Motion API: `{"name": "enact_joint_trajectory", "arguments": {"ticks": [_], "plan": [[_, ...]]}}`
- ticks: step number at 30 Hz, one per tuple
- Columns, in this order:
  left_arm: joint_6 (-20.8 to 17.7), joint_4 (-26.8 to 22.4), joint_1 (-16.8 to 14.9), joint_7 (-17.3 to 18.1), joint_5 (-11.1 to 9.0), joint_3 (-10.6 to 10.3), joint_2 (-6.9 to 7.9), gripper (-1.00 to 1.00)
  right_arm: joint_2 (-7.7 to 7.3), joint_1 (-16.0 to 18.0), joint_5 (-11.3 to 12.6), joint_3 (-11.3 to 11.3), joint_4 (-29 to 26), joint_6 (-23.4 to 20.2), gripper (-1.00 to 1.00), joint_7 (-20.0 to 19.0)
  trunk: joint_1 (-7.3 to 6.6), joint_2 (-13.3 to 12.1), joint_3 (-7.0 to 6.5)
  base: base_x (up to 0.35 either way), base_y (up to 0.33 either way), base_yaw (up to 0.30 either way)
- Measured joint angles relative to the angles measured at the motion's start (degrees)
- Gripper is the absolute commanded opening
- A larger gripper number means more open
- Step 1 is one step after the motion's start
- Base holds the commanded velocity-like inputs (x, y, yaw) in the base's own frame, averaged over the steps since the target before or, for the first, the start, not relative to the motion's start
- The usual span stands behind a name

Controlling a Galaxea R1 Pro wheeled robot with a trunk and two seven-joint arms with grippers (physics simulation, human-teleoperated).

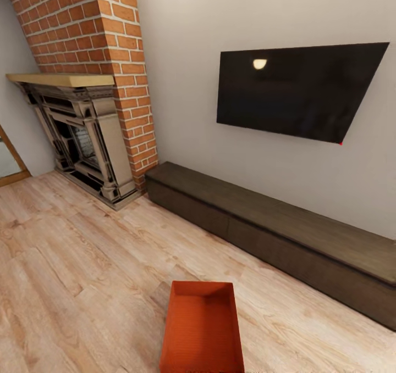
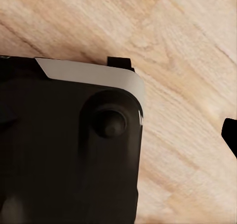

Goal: Move the two storage containers from the living room to the garage. In the garage, place one container on the floor and stack the other container on top of it (either order is fine).

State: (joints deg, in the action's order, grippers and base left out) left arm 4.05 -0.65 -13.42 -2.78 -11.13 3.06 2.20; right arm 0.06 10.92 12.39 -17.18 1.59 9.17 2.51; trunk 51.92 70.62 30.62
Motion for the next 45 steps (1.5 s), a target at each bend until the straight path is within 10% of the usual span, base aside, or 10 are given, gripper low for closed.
{"name": "enact_joint_trajectory", "arguments": {"ticks": [45], "plan": [[0.0, -0.1, 0.0, 0.0, 0.0, 0.0, 0.0, 1.0, -0.17, 0.0, -0.5, -0.1, 0.0, 0.1, 1.0, -0.1, 0.0, 0.0, 4.08, 0.0, 0.0, -0.034]]}}
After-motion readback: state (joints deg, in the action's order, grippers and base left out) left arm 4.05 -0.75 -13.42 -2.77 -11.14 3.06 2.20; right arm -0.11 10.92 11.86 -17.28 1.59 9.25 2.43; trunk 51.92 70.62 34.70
